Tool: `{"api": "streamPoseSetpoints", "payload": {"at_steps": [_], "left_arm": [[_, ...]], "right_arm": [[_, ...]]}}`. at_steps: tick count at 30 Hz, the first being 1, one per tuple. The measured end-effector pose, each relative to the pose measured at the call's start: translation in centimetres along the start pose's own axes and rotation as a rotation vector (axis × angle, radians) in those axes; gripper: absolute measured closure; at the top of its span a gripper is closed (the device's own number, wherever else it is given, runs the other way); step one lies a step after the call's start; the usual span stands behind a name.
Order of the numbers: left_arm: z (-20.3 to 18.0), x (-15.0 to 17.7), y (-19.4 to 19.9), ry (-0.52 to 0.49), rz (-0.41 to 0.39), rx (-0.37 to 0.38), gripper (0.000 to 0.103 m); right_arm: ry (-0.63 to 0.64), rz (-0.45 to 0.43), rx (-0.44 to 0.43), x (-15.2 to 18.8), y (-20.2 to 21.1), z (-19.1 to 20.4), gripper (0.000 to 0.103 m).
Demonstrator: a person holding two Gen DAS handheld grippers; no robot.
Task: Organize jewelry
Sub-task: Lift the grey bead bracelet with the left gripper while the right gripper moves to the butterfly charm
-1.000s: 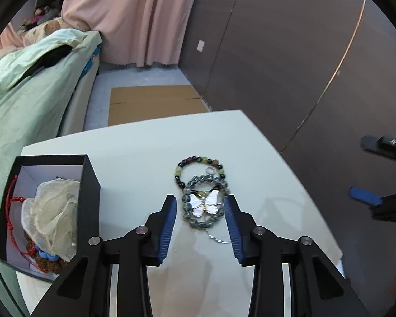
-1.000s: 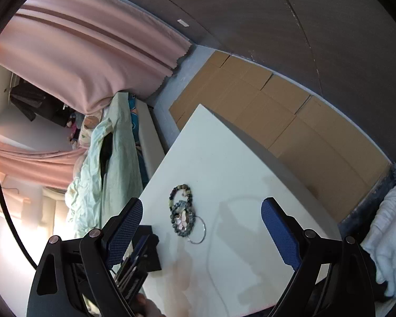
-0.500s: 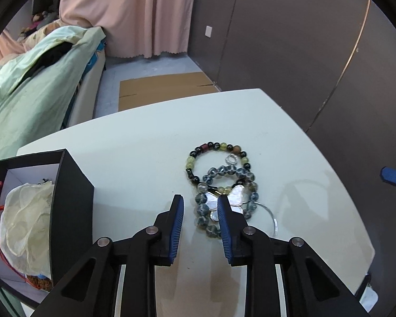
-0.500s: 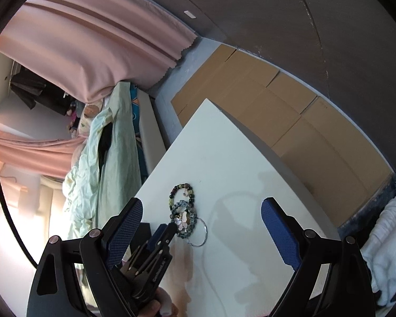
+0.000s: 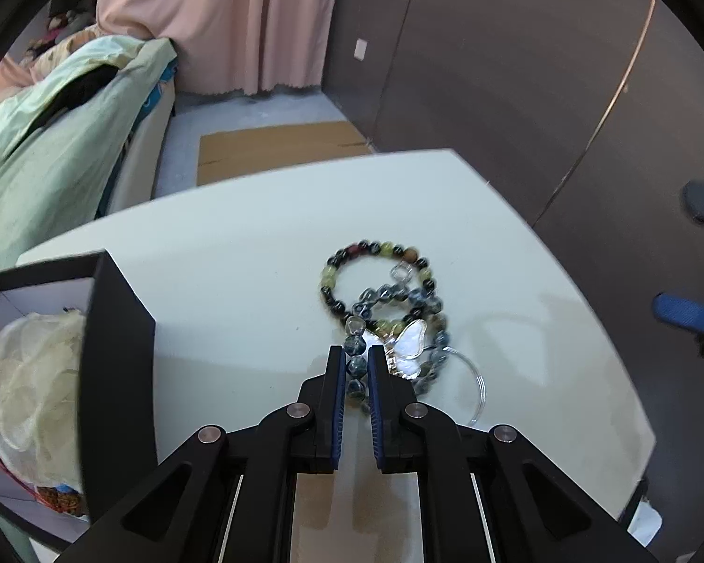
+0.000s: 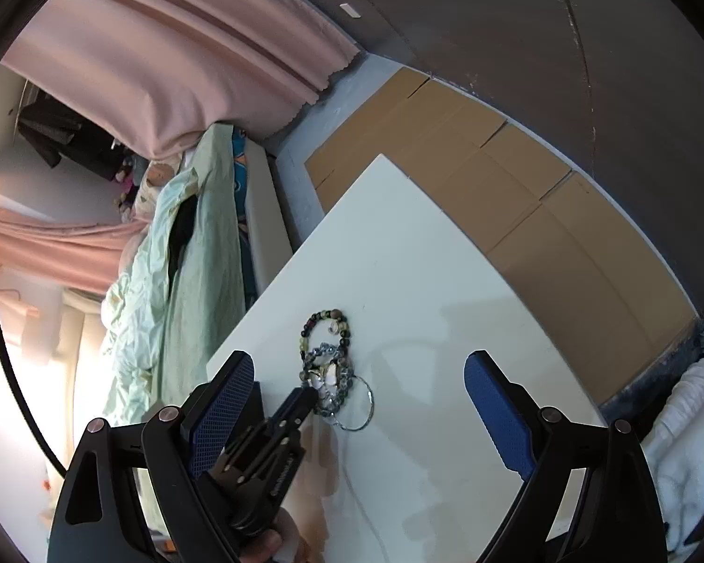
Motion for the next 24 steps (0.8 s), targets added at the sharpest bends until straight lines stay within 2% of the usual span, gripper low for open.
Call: {"api": "streamPoseSetpoints", "payload": {"at_steps": [10, 15, 24], "left_arm": [[-2.4, -1.2, 5.4, -0.07, -0.133, 0.098, 0.093], [-2.2, -1.5, 7.5, -0.071, -0.173, 0.105, 0.093], [0.8, -1.8, 10.3, -0.006, -0.22, 0.09, 0.094]], "right_arm": [[0.011, 0.007, 0.01, 0.4, -0.5, 0.4, 0.01], [0.021, 0.012, 0.013, 0.6, -0.8, 0.6, 0.01], [0.094, 0.068, 0.045, 1.6, -3.4, 2.6, 0.011]]}}
Point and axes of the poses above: each gripper's, at about its wrist camera, not at the fingertips, and y roughly against the way its jaws point, z to its left, x to its underside, the point moved 5 cm from there along -y, roughly the way its jaws point, and after that the axes turned 7 degrees about z, right-handed, at the moved point
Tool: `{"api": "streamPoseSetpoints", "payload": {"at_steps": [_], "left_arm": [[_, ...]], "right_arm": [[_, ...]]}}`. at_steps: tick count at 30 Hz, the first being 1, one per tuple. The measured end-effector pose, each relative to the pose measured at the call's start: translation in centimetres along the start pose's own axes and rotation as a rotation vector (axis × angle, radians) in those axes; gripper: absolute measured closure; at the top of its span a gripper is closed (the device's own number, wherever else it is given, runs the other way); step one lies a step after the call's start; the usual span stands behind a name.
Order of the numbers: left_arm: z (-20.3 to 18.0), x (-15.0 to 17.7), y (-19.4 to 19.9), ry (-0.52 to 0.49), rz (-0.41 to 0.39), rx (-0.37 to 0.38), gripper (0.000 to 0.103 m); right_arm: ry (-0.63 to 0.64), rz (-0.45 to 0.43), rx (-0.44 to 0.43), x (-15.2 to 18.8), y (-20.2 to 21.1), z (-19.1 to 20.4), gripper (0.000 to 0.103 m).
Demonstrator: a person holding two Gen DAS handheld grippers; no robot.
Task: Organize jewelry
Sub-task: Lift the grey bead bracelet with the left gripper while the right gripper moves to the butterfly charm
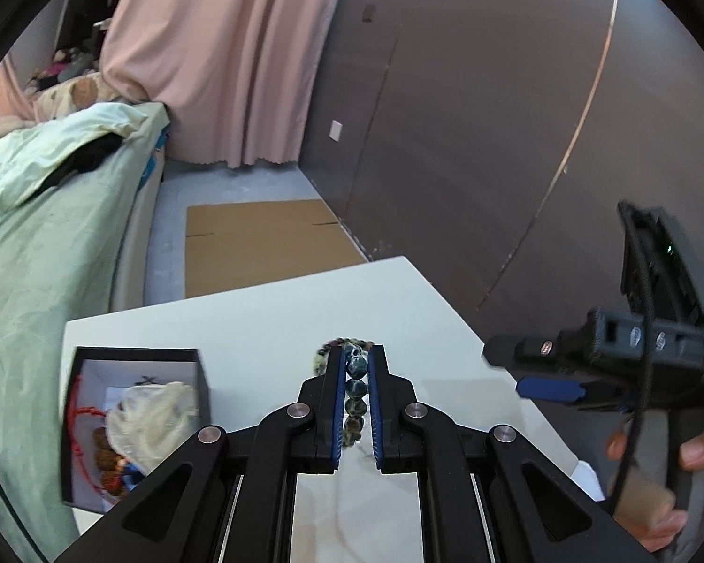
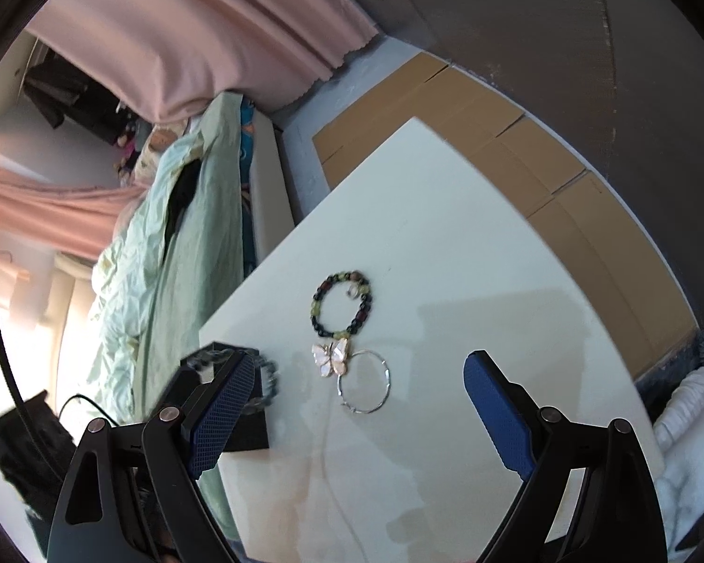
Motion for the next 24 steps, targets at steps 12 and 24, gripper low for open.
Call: {"api": "streamPoseSetpoints", "payload": {"at_steps": [12, 24], "left_arm": [[5.3, -0.6, 2.9, 0.106, -0.046, -0.029, 0.093], [8.6, -0.5, 4.4, 0.168, -0.062, -0.036, 0.093]], "right_arm": [[0.091, 0.083, 0.062, 0.9, -5.1, 2.9, 0.039], [0.172, 0.133, 0.174, 1.5, -8.7, 4.5, 0.039]]}}
Point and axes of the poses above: each gripper's, at about its wrist camera, not at the fingertips, and y roughly against the way its jaws point, z to its left, x to its underside, the point moved 5 cm from there along -y, roughly the way its jaws point, and after that the axes turned 7 degrees about z, right-handed, at the moved point
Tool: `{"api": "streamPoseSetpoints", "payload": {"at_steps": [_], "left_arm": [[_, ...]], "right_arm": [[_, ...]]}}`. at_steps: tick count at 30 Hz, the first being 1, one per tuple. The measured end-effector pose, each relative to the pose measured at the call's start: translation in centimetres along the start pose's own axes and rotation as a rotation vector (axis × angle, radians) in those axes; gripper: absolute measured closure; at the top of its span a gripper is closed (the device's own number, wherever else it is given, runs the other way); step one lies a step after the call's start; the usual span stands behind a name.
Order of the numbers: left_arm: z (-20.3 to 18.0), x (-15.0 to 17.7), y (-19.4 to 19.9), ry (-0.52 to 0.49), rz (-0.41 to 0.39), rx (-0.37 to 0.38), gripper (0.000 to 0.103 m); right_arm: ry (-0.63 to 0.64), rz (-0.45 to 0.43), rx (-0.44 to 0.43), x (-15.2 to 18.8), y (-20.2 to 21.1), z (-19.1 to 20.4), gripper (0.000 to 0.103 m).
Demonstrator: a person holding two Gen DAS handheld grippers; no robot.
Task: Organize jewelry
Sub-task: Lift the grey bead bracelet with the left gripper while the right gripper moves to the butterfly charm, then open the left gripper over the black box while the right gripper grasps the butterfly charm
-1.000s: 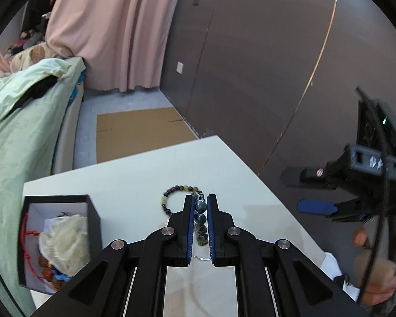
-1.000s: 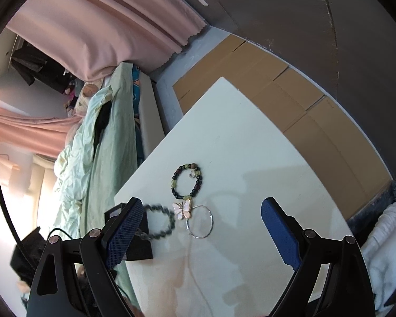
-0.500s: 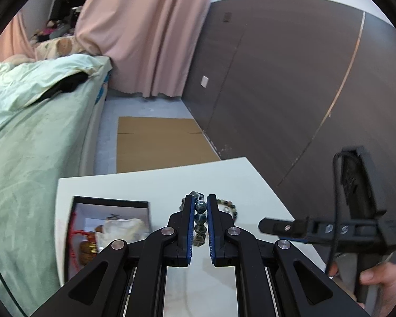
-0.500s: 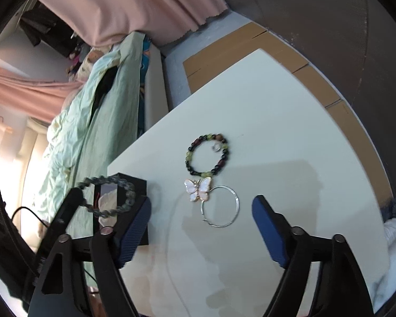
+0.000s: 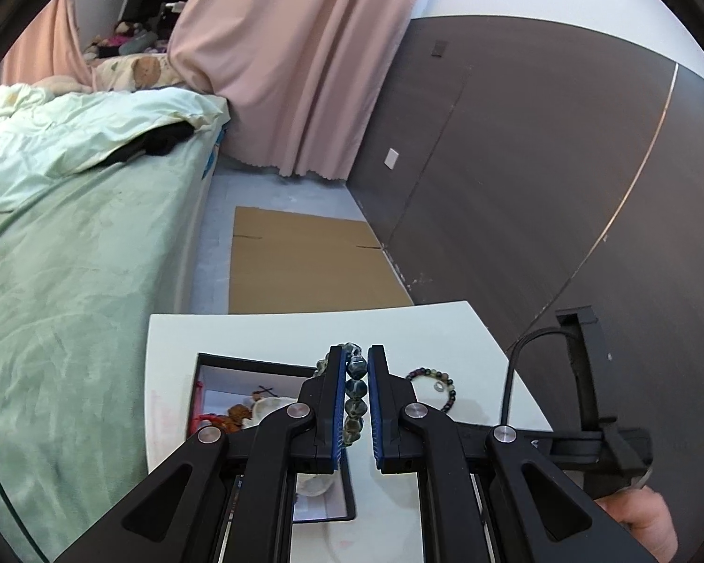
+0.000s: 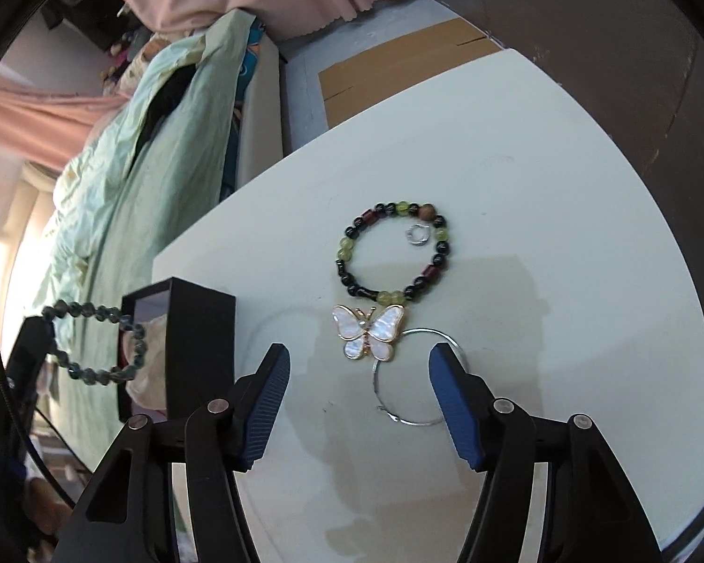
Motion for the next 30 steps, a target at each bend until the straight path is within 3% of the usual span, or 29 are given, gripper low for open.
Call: {"api": "streamPoseSetpoints", "payload": {"at_steps": [7, 15, 18, 19, 20, 25, 27, 28, 29, 30], "left_arm": [[1.9, -0.2, 0.0, 0.043, 0.011, -0.006, 0.093], [3.5, -0.3, -0.5, 0.067, 0.037, -0.011, 0.093], [3.9, -0.3, -1.0, 0.08, 0.061, -0.005, 0.093], [4.1, -0.2, -1.1, 0.087, 0.071, -0.003, 0.093], [4.3, -0.2, -1.4, 0.102, 0.086, 0.0, 0.093], [4.9, 0.2, -2.2, 0.166, 0.161, 0.052, 0.088], [5.1, 0.4, -2.0, 0.176, 0.159, 0.038, 0.084], [5.1, 0.4, -1.9, 0.178, 0.158, 0.034, 0.073], [5.1, 0.4, -1.7, 0.182, 0.154, 0.032, 0.056], [5.2, 0.5, -1.4, 0.188, 0.143, 0.033, 0.047]], "right_arm": [[0.05, -0.024, 0.089, -0.4, -0.9, 0.9, 0.039], [0.127, -0.041, 0.301, -0.7, -1.9, 1.6, 0.039], [0.165, -0.051, 0.362, -0.4, -1.9, 1.9, 0.045], [0.184, -0.054, 0.387, -0.4, -2.0, 2.1, 0.053], [0.2, -0.053, 0.377, -0.4, -1.9, 2.6, 0.06], [0.195, -0.039, 0.322, 0.2, -1.2, 2.9, 0.06], [0.175, -0.049, 0.278, 0.3, -0.5, 2.6, 0.06], [0.168, -0.059, 0.255, 0.3, 0.2, 2.5, 0.06], [0.163, -0.067, 0.235, 0.3, 0.4, 2.6, 0.06], [0.158, -0.073, 0.215, 0.4, 0.7, 2.6, 0.06]]}}
Point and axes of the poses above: each gripper's, at about its wrist camera, not at the fingertips, and y roughly against the way its jaws point, z to its left, x to its underside, the point moved 5 cm from there along -y, roughly the way its jaws point, and after that the axes turned 7 degrees about z, right-handed, at the moved point
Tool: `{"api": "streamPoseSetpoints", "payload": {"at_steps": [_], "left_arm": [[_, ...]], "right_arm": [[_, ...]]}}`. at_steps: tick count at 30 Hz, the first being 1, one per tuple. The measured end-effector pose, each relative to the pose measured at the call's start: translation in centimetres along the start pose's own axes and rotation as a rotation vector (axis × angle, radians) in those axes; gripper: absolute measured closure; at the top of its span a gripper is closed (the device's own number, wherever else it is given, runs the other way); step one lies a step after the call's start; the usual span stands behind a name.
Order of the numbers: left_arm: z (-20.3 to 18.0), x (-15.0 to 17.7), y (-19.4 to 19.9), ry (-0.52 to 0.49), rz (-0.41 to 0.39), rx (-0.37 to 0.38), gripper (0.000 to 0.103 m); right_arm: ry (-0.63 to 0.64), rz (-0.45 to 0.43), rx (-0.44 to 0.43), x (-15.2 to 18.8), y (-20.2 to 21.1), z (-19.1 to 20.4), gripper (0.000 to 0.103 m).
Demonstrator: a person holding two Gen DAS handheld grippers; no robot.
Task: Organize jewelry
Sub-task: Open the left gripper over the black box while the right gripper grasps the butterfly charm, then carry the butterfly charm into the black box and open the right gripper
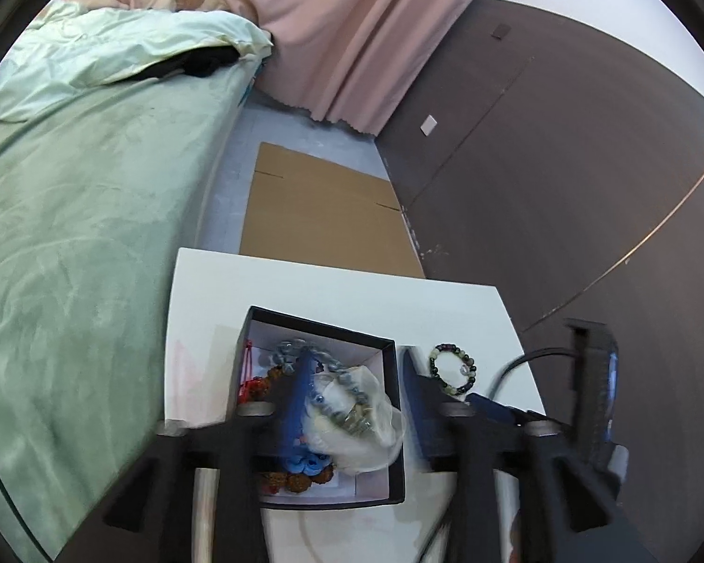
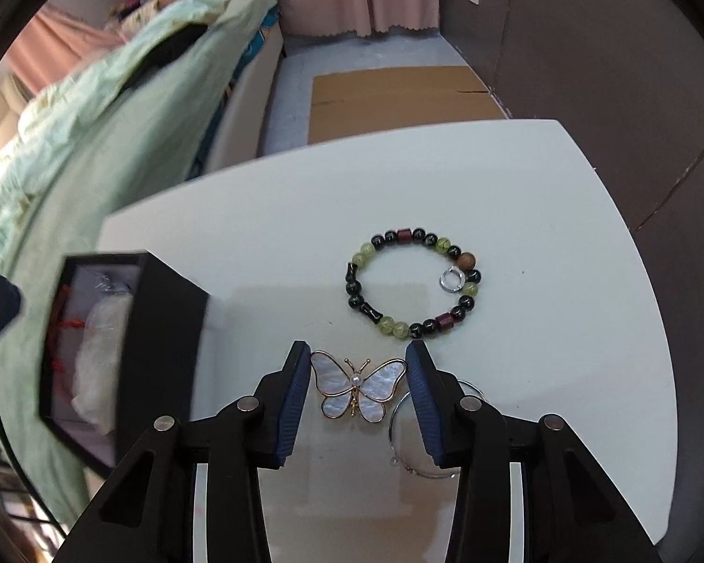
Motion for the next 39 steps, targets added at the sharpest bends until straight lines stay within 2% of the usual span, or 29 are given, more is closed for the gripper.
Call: {"api": "streamPoseSetpoints", "payload": {"at_steps": [1, 2, 7, 13, 19, 25, 27, 32, 35, 37, 38, 39], "left_arm": [[0.1, 0.1, 0.5, 0.007, -0.022, 0.003, 0.035], [0.1, 0.1, 0.9, 0.011, -0.041, 0.004, 0.032], [0.3, 0.4, 2.0, 0.001, -0.061, -0.015, 0.031], [1.0, 0.7, 2.5, 0.016, -0.06, -0.046, 0.031], [2.0, 0.5, 4.0, 0.03, -0.08, -0.041, 0.031], [2.9, 0.3, 4.8, 0.028, -0.102, -0.076, 0.029], [3.3, 0.2, 5.1, 0.041, -0.113, -0.071, 0.027], [4.3, -0.4, 6.4, 0.072, -0.166, -0.067, 0.011], [4.9, -0.7, 6.7, 0.1, -0.179, -0.055, 0.005], [5.1, -0.8, 6.7, 0.11, -0.183, -0.062, 0.003], [5.2, -0.9, 6.7, 0.112, -0.185, -0.067, 0.003], [5.2, -0.9, 6.7, 0.112, -0.188, -0.065, 0.003]], "right_arm": [[-0.008, -0.008, -0.024, 0.0, 0.4, -0.1, 0.06], [-0.017, -0.017, -0.053, 0.1, 0.8, -0.2, 0.06], [-0.054, -0.067, -0.188, 0.2, 2.7, -0.3, 0.06], [-0.049, -0.144, -0.321, 0.2, 4.8, 2.1, 0.06], [-0.03, -0.179, -0.398, 0.0, 5.2, 5.3, 0.06], [-0.006, -0.192, -0.451, -0.5, 5.1, 8.0, 0.06], [0.002, -0.195, -0.453, -0.4, 5.2, 8.4, 0.06], [0.024, -0.187, -0.472, -0.1, 4.6, 9.9, 0.06], [0.041, -0.181, -0.474, -0.4, 4.5, 10.4, 0.059], [0.054, -0.159, -0.465, -0.4, 4.3, 10.6, 0.048], [0.049, -0.159, -0.454, -0.4, 4.3, 10.4, 0.033], [0.038, -0.167, -0.443, -0.4, 4.3, 10.1, 0.024]]}}
Point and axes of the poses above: each gripper's, at about its wrist camera, not at the fingertips, and y roughly against the way its jaws point, z to its left, x to its underside, the point moved 5 cm from there along -y, roughly the way its jaws point, and after that the axes turned 7 degrees about z, right-handed, at the moved point
